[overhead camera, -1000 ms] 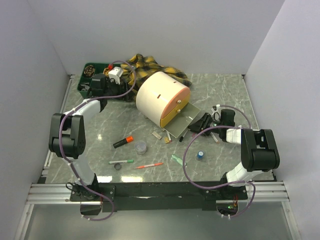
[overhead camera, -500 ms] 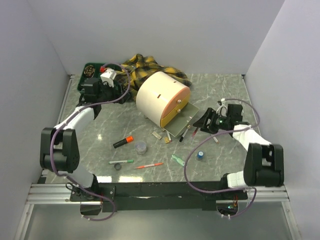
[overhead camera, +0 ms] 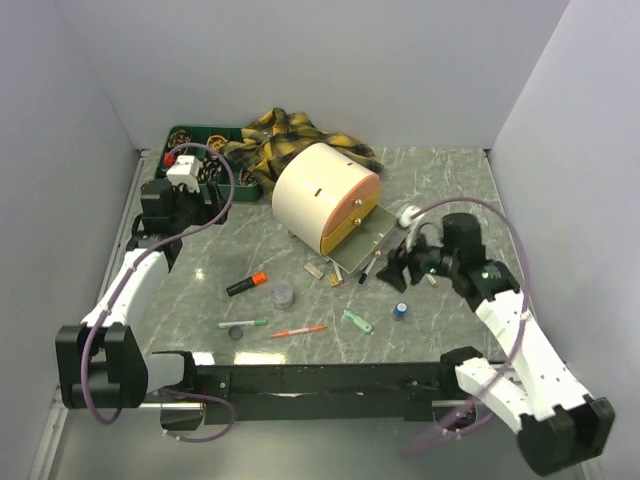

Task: Sort the stationery into containers
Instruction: Pick up the stationery from the center of the board.

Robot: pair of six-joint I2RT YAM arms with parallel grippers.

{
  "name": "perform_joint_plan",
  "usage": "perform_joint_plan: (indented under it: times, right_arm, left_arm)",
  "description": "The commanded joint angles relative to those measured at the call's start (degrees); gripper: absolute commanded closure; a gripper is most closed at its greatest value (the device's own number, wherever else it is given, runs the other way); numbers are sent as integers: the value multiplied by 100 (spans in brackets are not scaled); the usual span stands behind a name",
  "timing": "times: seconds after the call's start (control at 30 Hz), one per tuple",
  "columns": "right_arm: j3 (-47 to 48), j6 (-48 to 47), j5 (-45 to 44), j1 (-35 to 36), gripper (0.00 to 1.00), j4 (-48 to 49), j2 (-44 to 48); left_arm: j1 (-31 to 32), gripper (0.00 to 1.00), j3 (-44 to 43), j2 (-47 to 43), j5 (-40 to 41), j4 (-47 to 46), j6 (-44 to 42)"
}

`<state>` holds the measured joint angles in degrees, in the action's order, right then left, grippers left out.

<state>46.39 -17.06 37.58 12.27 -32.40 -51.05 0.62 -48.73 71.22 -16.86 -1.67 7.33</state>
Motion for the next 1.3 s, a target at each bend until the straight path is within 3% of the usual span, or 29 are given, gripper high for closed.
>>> perform_joint_plan:
  times: [0.0,0.1,0.17,0.4,0.8,1.27]
  right_arm:
    - [-103,-46,-1093,1789,29,-30,157]
    - [-306,255,-1797,2768,29,260,-19]
    - [-271,238,-2435,3095,29,278,-396]
    - [-113,546,-3220,3852,29,313,-1179]
    - [177,370,-3258,3888,36,-248,-2181]
    - [634,458,-2924,3844,33,-416,-3289]
  left_arm:
    - [-45,17,214,-442,166,273,215]
    - [-45,17,250,-434,69,202,444]
    - [-45,17,154,-399,156,211,593]
    - [-45,16,188,-767,315,53,340]
    - [-220,15,724,-1391,219,-17,339]
    - [-264,13,909,-1488,262,-105,93]
